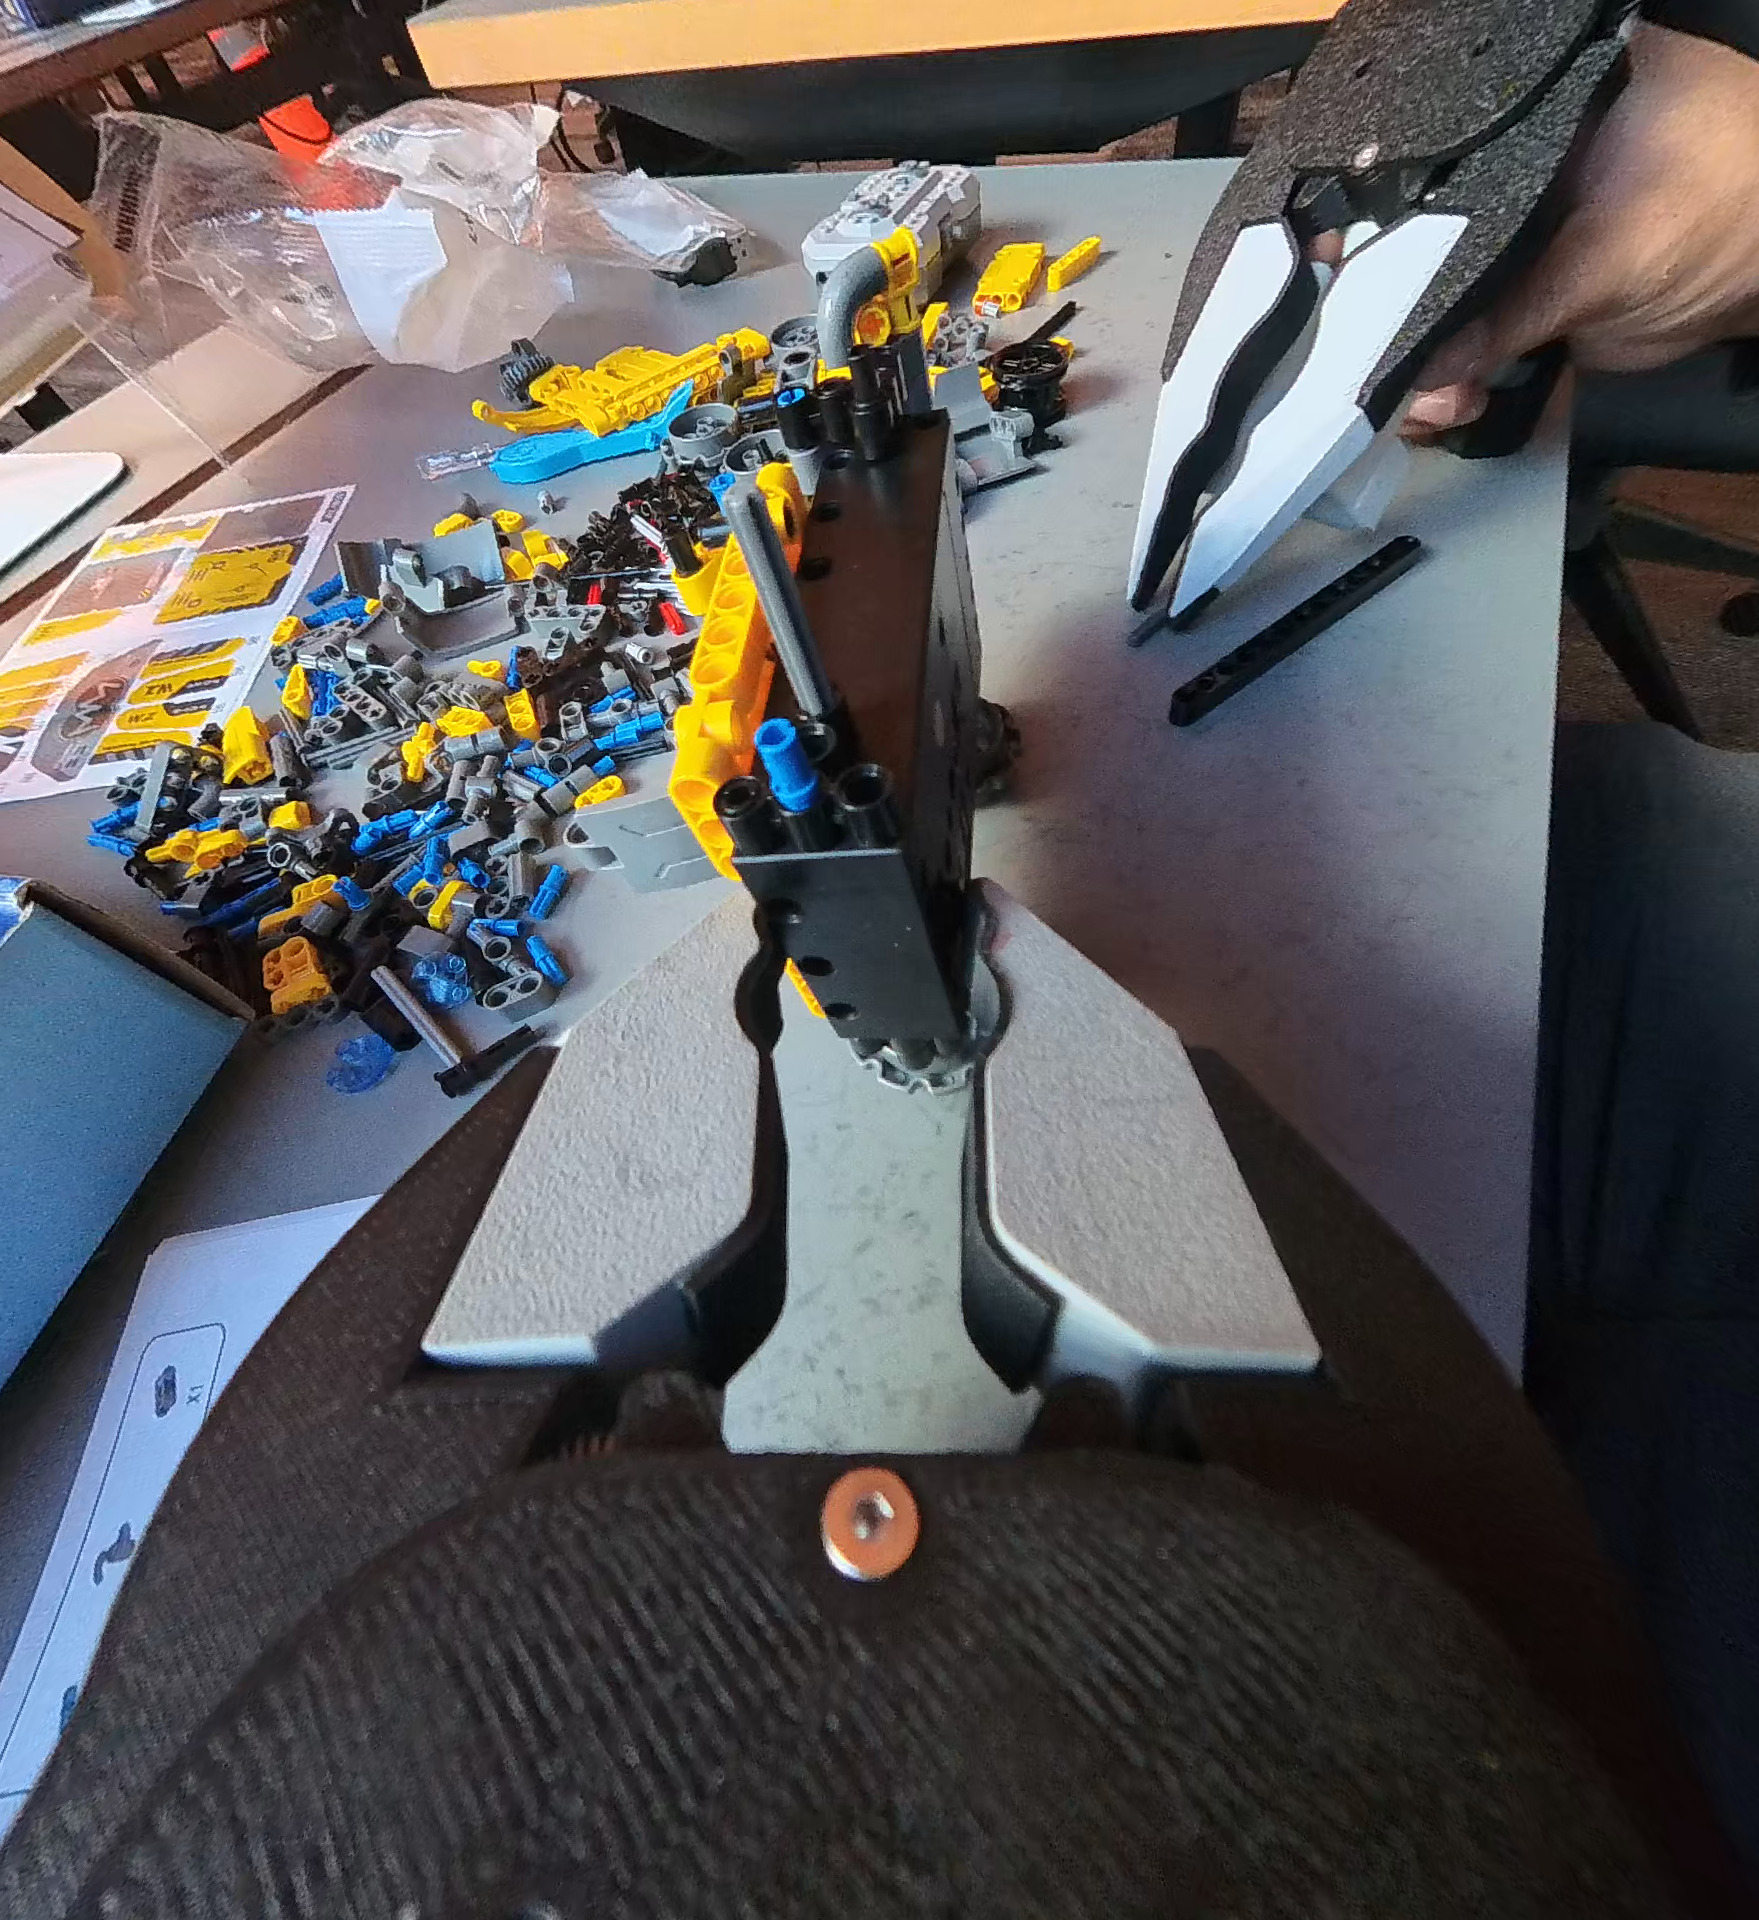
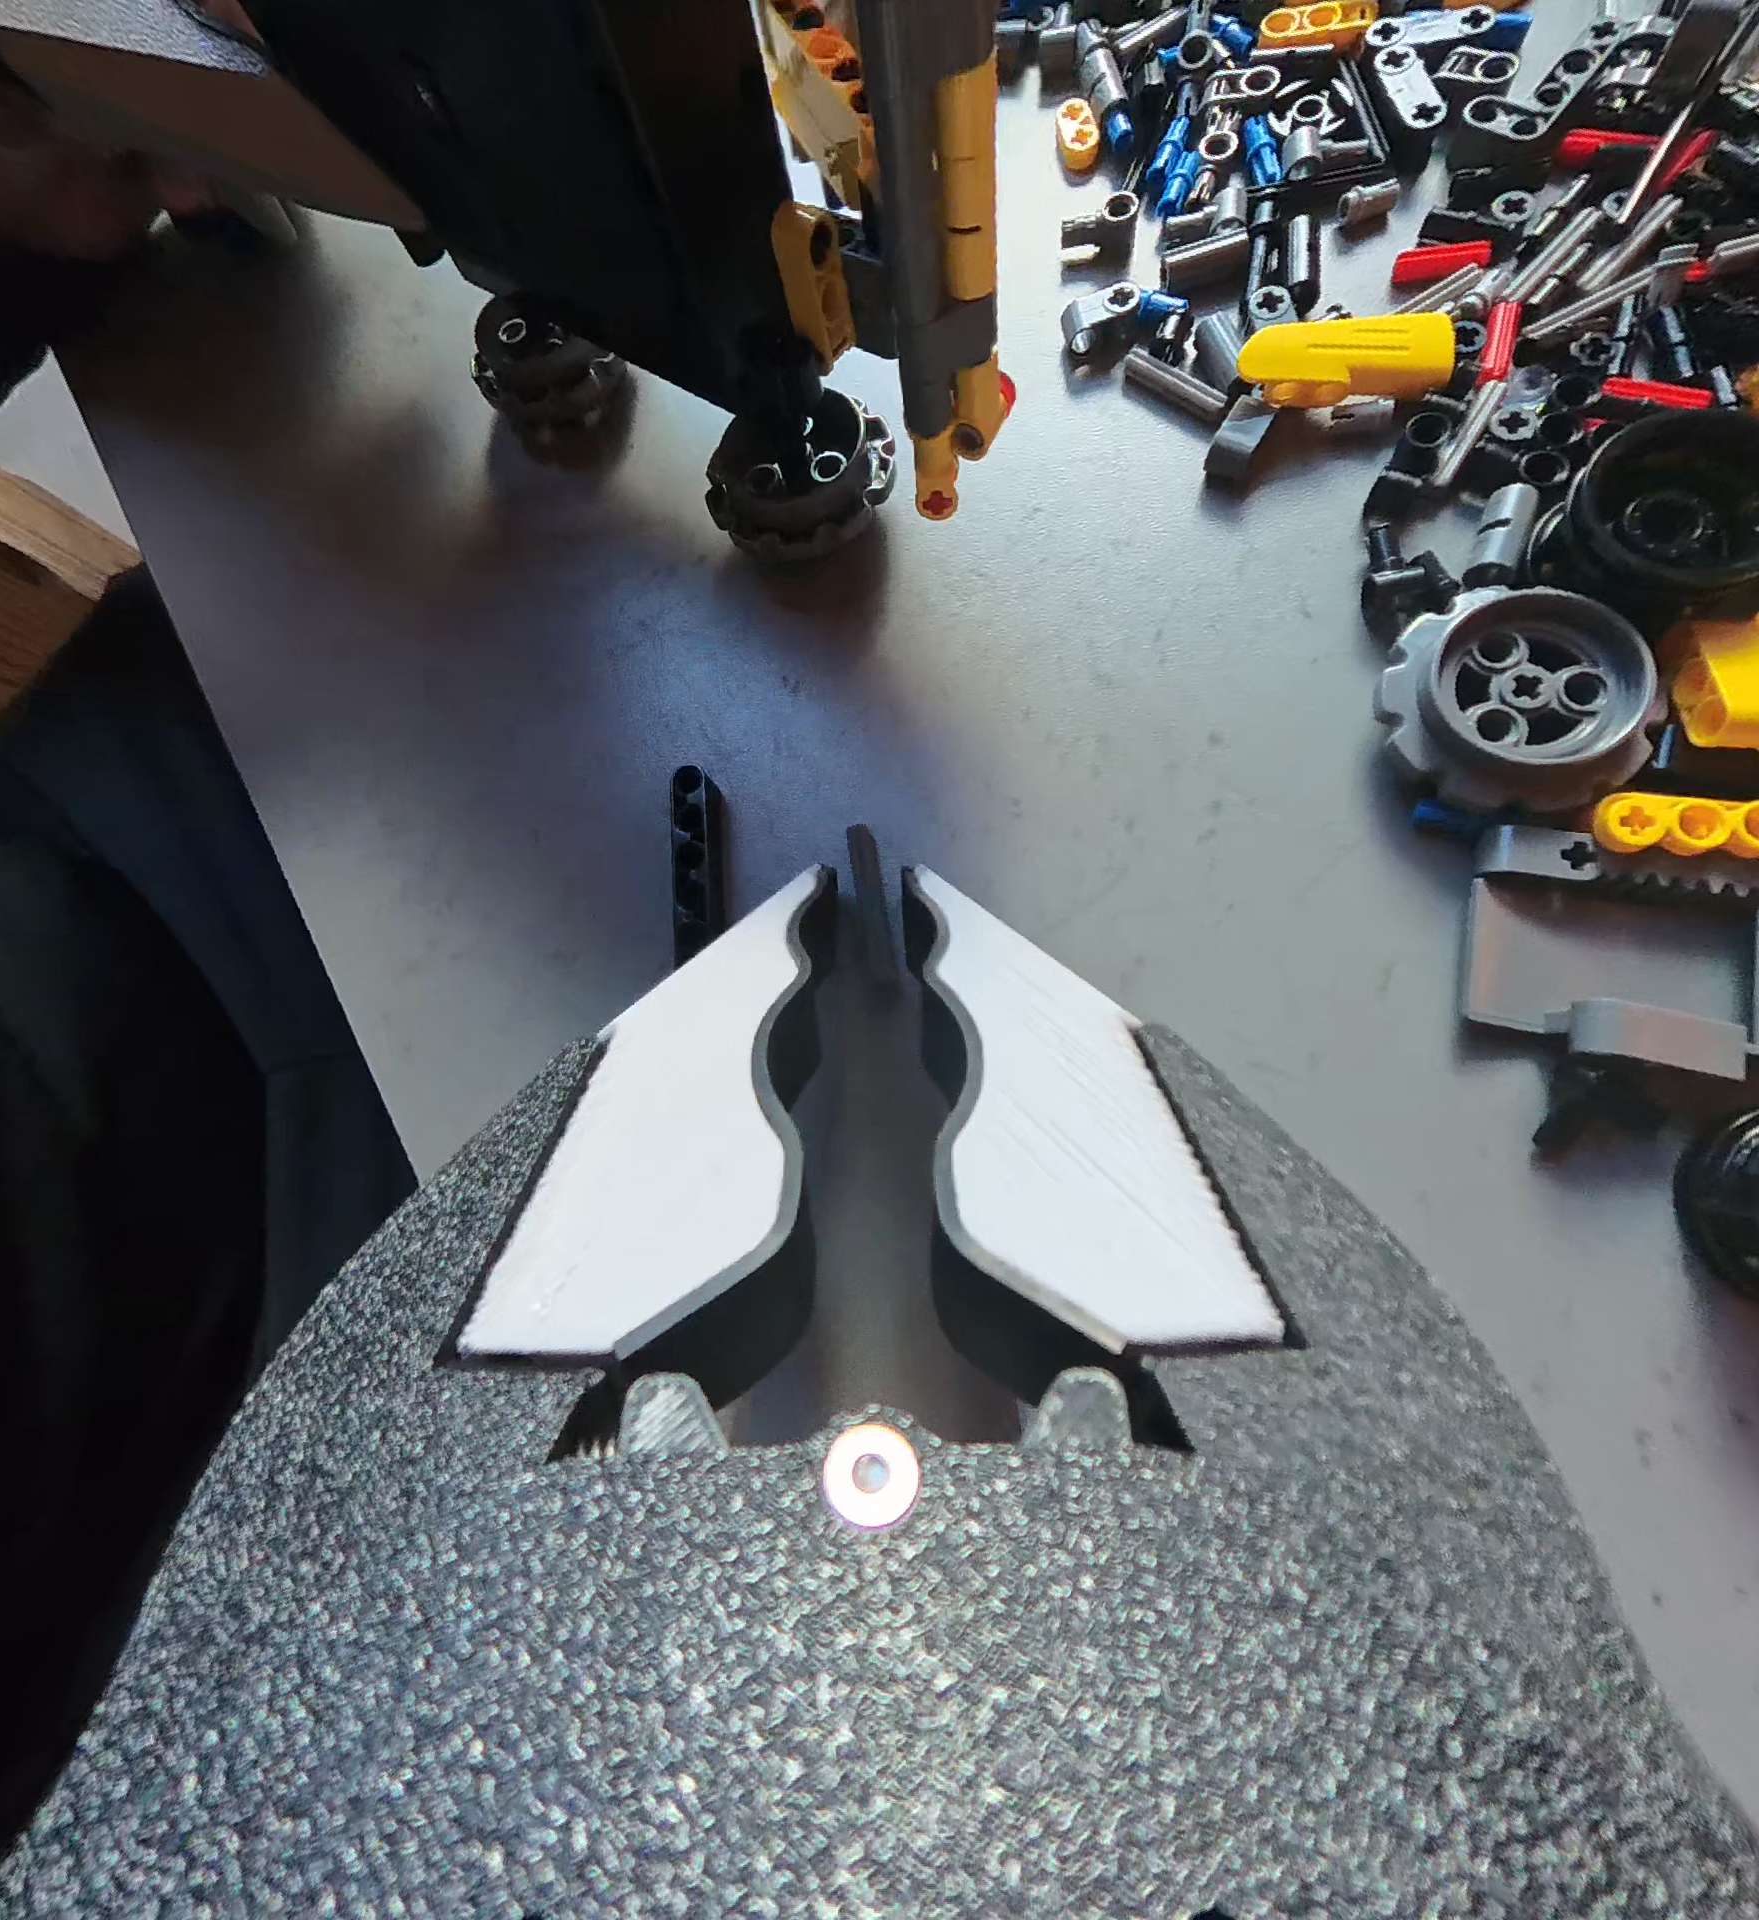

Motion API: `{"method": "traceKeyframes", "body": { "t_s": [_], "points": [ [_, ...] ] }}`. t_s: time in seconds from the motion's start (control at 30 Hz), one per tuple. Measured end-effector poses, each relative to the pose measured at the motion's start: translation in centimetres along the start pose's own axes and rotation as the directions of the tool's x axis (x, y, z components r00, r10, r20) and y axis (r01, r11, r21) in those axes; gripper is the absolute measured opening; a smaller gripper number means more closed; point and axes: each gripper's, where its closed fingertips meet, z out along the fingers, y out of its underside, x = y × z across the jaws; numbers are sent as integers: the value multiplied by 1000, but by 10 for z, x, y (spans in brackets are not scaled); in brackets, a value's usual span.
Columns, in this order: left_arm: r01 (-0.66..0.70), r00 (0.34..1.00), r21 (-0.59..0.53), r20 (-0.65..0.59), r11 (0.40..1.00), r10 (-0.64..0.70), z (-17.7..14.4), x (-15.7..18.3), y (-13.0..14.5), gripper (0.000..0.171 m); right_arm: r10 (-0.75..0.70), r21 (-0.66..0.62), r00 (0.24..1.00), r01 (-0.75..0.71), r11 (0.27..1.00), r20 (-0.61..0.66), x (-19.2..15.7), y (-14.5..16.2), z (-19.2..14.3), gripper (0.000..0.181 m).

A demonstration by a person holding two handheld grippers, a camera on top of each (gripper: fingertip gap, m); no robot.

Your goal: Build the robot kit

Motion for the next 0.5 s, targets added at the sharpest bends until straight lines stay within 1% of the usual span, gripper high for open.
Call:
{"method": "traceKeyframes", "body": {
  "t_s": [0.17,0.5],
  "points": [
    [-2,1000,0,0,1000,2,0,0,0,29,-13,-1,1000,13,1000,-19,0,0,0,12],
    [-1,1000,0,0,1000,1,0,0,0,29,-6,24,1000,6,1000,-15,-1,-1,-3,16]
  ]
}}
